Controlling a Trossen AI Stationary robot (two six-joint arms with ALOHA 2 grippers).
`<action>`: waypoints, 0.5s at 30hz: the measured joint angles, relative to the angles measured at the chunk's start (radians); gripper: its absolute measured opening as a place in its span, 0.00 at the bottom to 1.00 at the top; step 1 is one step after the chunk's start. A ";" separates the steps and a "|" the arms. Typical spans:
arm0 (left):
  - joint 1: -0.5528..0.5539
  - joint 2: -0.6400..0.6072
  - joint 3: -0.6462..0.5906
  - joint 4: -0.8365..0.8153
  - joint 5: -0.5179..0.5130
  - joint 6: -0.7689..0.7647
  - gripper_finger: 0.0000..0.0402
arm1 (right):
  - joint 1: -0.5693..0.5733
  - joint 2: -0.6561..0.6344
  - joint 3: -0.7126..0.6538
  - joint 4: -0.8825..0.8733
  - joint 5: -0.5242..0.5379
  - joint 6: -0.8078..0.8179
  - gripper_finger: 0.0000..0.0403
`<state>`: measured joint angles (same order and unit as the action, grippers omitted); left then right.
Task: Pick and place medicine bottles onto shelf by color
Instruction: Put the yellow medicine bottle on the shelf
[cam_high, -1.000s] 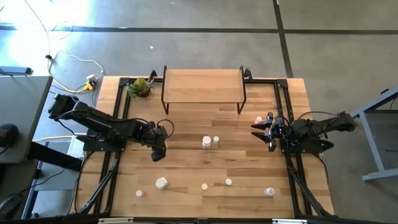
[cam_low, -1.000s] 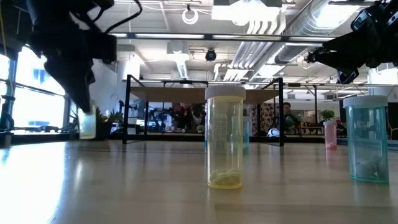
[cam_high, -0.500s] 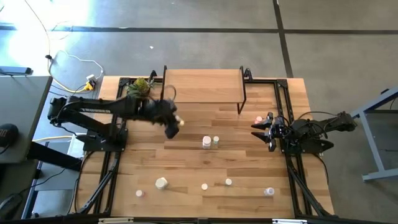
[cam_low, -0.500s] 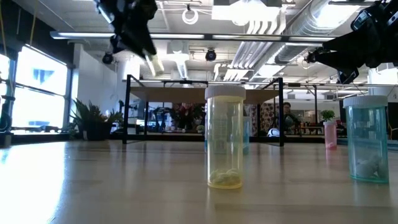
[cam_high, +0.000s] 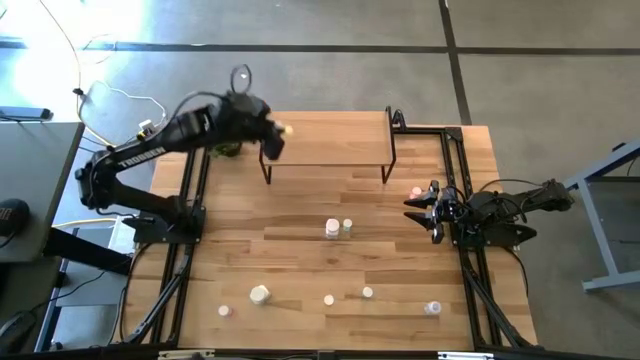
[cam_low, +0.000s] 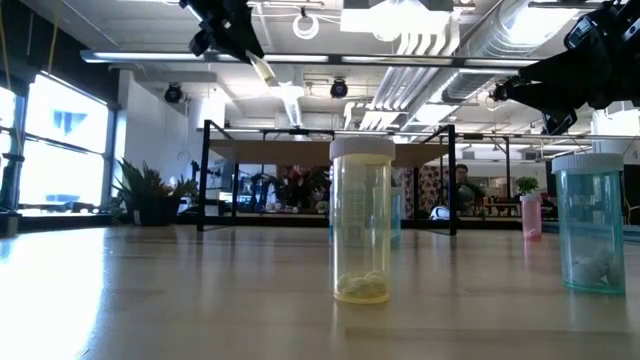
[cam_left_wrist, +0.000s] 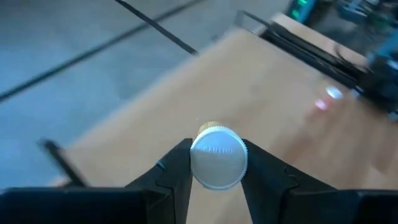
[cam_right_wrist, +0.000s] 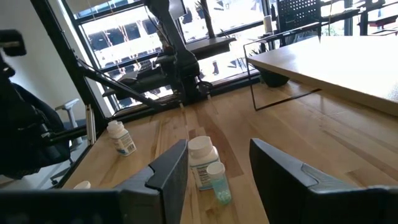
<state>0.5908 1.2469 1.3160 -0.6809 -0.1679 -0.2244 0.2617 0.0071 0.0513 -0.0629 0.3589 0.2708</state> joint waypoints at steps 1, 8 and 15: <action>0.025 0.003 0.018 -0.008 0.001 0.010 0.27 | 0.000 0.000 0.000 0.000 0.000 -0.001 0.40; 0.187 0.063 0.144 -0.095 0.101 0.021 0.27 | 0.000 0.000 0.000 0.000 0.000 -0.001 0.40; 0.262 0.197 0.289 -0.287 0.131 0.022 0.27 | 0.000 0.000 0.000 0.000 0.000 -0.001 0.40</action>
<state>0.8526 1.4434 1.6048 -0.9675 -0.0371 -0.2022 0.2617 0.0071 0.0510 -0.0628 0.3592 0.2695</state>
